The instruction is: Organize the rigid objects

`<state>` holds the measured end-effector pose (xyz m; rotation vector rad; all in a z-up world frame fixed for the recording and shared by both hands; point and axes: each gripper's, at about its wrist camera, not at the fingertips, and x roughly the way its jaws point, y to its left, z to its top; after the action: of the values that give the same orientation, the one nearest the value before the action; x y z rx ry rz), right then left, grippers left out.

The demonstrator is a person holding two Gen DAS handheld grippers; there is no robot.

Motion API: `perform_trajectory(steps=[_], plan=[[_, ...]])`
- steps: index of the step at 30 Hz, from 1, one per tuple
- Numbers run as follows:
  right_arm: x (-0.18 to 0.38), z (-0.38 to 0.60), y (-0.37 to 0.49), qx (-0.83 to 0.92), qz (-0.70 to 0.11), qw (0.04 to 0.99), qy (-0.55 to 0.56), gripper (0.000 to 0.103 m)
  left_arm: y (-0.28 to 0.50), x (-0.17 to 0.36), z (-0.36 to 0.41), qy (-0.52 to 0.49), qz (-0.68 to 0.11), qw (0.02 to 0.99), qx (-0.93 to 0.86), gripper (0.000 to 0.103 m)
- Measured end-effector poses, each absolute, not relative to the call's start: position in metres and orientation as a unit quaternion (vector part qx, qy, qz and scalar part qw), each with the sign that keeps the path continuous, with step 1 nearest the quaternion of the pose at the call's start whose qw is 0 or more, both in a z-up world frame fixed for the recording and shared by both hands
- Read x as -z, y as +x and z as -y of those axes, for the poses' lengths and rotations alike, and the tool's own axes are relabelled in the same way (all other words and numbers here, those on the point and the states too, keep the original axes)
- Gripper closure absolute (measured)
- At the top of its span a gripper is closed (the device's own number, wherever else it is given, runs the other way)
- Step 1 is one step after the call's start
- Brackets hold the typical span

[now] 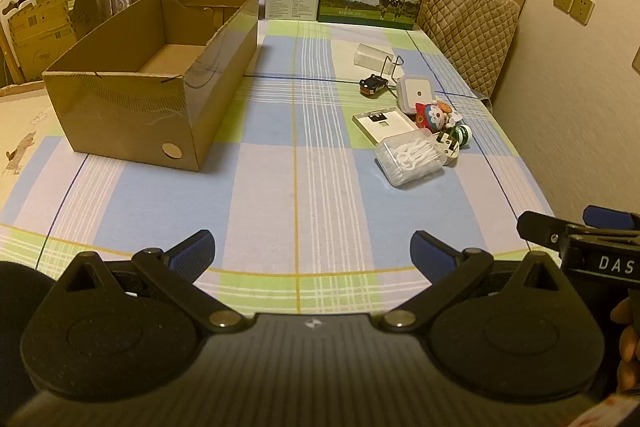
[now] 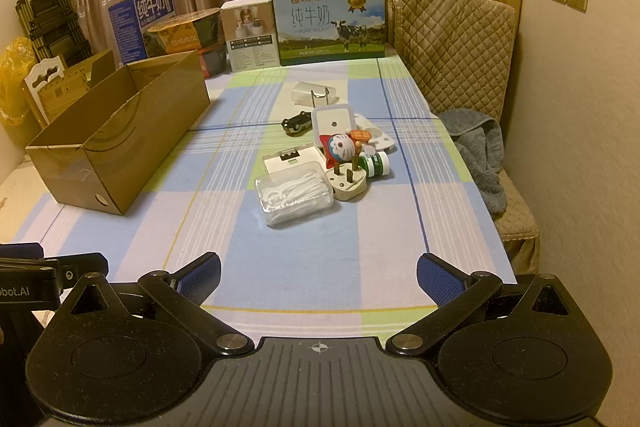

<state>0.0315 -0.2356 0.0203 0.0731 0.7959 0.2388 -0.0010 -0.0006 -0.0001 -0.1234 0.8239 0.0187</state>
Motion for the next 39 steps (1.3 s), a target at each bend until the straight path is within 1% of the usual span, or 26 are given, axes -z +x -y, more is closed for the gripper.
perform_trajectory(steps=[39], plan=[[-0.0184, 0.2364, 0.0323, -0.115, -0.387, 0.914, 0.034, 0.002, 0.0005, -0.0039, -0.0007, -0.071, -0.396, 0.916, -0.001, 0.001]])
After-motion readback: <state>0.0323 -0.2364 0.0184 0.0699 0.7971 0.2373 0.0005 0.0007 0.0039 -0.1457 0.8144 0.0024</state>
